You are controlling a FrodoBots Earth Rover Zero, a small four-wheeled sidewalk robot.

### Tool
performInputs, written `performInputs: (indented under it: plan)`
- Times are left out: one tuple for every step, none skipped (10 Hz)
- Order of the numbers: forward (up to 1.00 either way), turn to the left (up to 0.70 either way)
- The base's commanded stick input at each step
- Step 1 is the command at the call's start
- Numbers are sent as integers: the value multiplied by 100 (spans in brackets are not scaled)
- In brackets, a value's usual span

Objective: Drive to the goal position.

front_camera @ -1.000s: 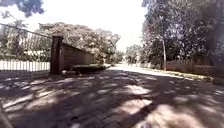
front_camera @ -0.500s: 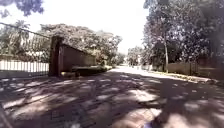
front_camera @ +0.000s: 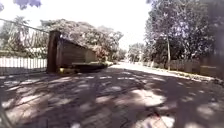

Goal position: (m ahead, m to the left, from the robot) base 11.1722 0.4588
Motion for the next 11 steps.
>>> performInputs:
  plan:
    - [70, 0]
    - [70, 0]
    - [70, 0]
    - [70, 0]
    - [70, 0]
    - [70, 0]
    - [70, 0]
    - [70, 0]
    - [70, -1]
    - [70, -1]
    - [70, -2]
